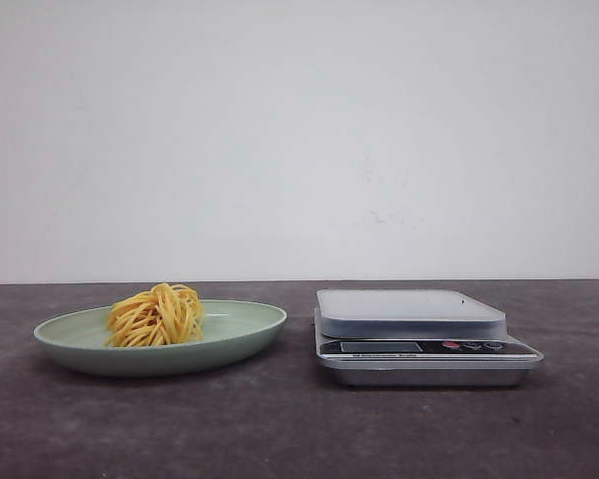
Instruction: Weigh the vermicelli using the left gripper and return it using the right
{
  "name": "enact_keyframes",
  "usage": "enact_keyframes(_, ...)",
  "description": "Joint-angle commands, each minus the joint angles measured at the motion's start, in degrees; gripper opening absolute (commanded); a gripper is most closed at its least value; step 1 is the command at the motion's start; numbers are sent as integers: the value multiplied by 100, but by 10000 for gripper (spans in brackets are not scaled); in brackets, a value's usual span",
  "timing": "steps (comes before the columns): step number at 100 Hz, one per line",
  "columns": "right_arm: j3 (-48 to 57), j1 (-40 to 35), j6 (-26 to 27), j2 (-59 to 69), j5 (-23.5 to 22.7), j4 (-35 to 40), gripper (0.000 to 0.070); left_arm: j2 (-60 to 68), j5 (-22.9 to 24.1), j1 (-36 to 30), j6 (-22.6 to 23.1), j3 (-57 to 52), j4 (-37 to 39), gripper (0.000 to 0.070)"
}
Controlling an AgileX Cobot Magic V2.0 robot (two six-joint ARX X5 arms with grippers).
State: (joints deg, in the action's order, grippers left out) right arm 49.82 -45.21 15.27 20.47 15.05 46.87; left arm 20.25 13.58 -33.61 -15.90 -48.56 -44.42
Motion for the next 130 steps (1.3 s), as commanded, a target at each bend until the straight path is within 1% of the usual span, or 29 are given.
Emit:
enact_keyframes(1,39,-42,57,-2,0,-83,7,-107,33,87,232,-55,81,16)
enact_keyframes(13,39,-42,57,-2,0,-85,7,-306,26,664,262,22,85,16)
enact_keyframes(23,39,-42,57,-2,0,-85,7,-474,-33,1292,457,304,229,16)
enact_keyframes(32,39,-42,57,-2,0,-85,7,-767,-356,1967,739,844,723,16)
enact_keyframes(42,39,-42,57,-2,0,-85,7,-1204,-761,2516,1036,1530,1331,16)
enact_keyframes(51,39,-42,57,-2,0,-85,7,-1587,-826,2758,1178,2162,1768,16)
enact_keyframes(64,39,-42,57,-2,0,-85,7,-2015,-826,2870,1246,3036,2295,16)
enact_keyframes(72,39,-42,57,-2,0,-90,7,-2006,-835,2879,1241,3504,2645,16)
enact_keyframes(80,42,-42,57,-4,0,-105,7,-2006,-960,2876,1231,3932,3003,16)
enact_keyframes(100,42,-42,57,-4,0,-105,7,-2006,-970,2879,1231,4686,3729,16)
enact_keyframes(105,42,-42,57,-4,0,-107,7,-2006,-970,2879,1239,4782,3816,16)
enact_keyframes(130,42,-42,57,-4,0,-107,7,-2006,-1005,2883,1340,4780,3348,16)
